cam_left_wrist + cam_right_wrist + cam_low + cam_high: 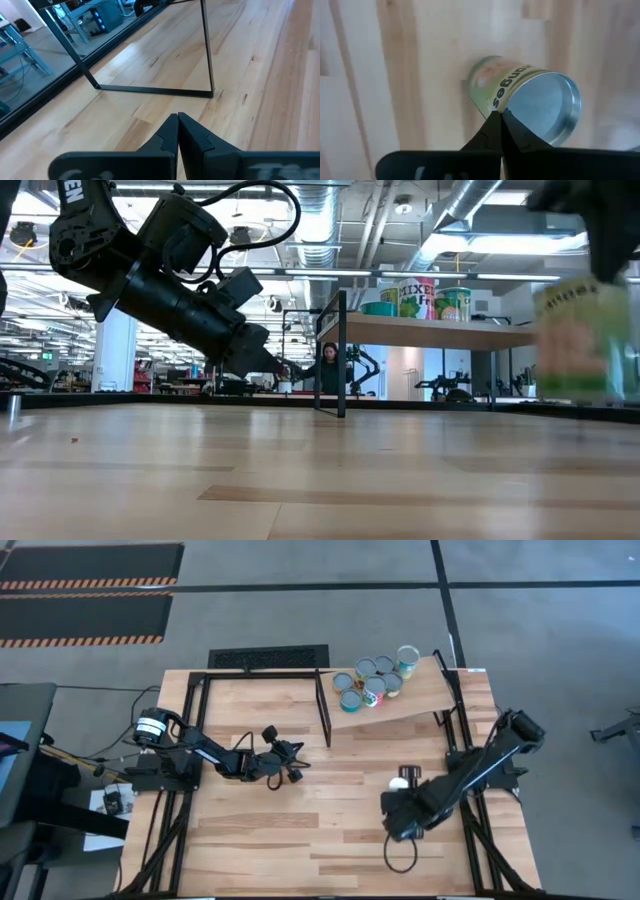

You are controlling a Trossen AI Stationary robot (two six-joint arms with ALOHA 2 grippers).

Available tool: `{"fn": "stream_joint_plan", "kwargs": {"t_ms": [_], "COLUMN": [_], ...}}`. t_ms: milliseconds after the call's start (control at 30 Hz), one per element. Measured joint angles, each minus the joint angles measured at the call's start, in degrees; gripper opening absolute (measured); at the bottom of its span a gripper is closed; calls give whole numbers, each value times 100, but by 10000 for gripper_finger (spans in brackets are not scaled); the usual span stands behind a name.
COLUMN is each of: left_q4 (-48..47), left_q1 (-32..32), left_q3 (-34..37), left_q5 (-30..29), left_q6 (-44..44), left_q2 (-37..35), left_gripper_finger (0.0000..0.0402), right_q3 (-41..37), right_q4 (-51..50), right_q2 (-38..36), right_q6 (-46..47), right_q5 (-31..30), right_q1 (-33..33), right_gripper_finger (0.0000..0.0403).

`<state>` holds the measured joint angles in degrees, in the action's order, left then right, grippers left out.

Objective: Pick and place cans onto a shelf
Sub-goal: Put the canned oranges on the shelf

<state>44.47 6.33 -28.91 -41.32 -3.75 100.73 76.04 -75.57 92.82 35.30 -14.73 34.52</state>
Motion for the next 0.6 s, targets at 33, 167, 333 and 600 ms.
{"fn": "stream_joint_plan", "kwargs": {"t_ms": [33, 167, 333, 600], "left_q4": [0, 1, 0, 0], "left_q1": [1, 2, 1, 1], "left_q3": [2, 2, 2, 2], "left_q5": [0, 0, 15, 18], "left_q6": [-9, -31, -35, -35], "left_q2": [0, 0, 0, 0], "left_gripper_finger": [0, 0, 0, 0], "right_q3": [105, 594, 1032, 1507], "right_q4": [-87, -432, -1153, -1470], "right_q2": [-77, -415, -689, -854], "right_q6": [-116, -616, -1078, -2113], "right_q5": [-28, -266, -641, -789], "right_q1": [-93, -630, -1511, -2878], "right_gripper_finger": [6, 7, 3, 3]}}
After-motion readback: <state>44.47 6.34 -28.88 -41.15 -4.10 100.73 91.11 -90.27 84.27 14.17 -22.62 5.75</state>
